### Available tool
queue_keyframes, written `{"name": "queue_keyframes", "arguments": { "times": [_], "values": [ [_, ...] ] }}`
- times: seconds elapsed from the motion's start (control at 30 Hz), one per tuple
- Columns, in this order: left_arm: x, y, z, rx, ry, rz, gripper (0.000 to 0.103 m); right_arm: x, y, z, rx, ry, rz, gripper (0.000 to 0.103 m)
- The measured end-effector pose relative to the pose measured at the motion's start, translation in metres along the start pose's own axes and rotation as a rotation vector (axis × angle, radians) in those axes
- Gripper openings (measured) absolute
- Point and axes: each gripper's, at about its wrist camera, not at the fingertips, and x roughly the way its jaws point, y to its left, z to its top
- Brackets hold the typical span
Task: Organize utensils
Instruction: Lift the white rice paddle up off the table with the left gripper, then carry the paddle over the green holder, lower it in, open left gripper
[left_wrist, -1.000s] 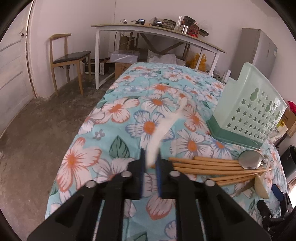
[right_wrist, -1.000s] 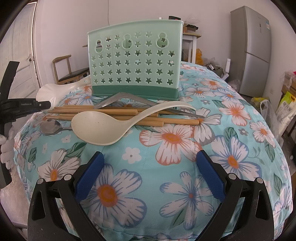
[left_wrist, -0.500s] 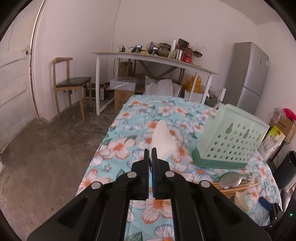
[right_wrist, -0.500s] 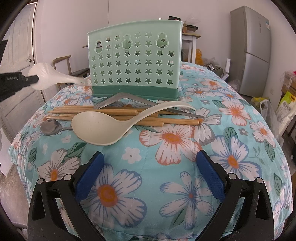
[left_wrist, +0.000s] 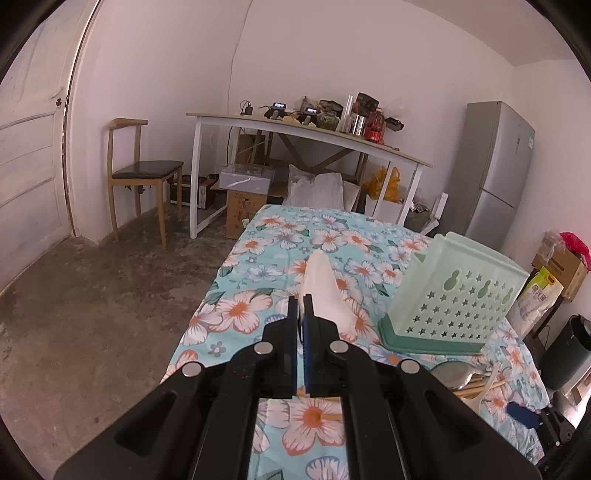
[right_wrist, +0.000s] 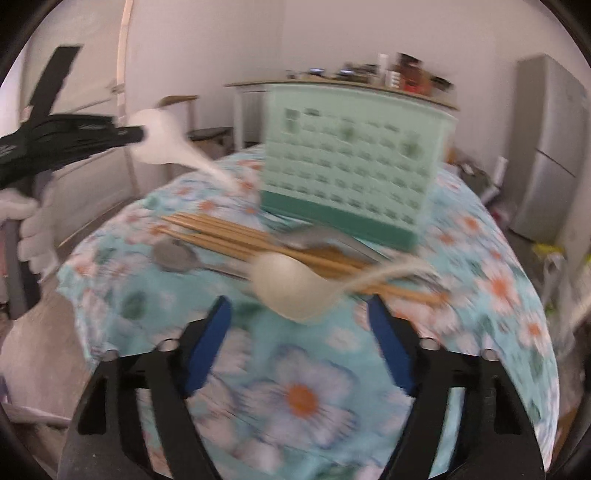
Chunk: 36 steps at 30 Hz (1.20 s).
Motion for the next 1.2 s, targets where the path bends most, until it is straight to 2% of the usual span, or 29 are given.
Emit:
{"name": "queue_keyframes", "arguments": {
  "times": [0.07, 0.27, 0.5, 0.6, 0.83, 1.07, 1.1, 1.2],
  "values": [
    [0.000, 0.001, 0.001, -0.002, -0.001, 0.000, 0.002, 0.007, 0.012, 0.009, -0.044, 0.005, 0.042, 0.052],
    [0.002, 0.008, 0.008, -0.018, 0.005, -0.011, 0.002, 0.032, 0.056, 0.028, -0.220, 0.051, 0.121, 0.033],
    [0.010, 0.011, 0.007, -0.038, 0.026, -0.023, 0.002, 0.038, 0.099, 0.030, -0.401, 0.058, 0.161, 0.031],
    [0.012, 0.012, 0.006, -0.043, 0.033, -0.031, 0.002, 0.040, 0.111, 0.025, -0.472, 0.058, 0.136, 0.030],
    [0.016, 0.014, 0.005, -0.056, 0.044, -0.042, 0.002, 0.053, 0.123, 0.029, -0.523, 0.076, 0.089, 0.030],
    [0.020, 0.015, 0.002, -0.068, 0.050, -0.046, 0.002, 0.069, 0.141, 0.023, -0.590, 0.083, -0.005, 0.025],
    [0.020, 0.015, 0.001, -0.069, 0.051, -0.047, 0.002, 0.068, 0.143, 0.022, -0.590, 0.083, -0.012, 0.024],
    [0.020, 0.015, 0.000, -0.077, 0.052, -0.050, 0.002, 0.073, 0.144, 0.025, -0.575, 0.093, -0.017, 0.010]
  ]
}}
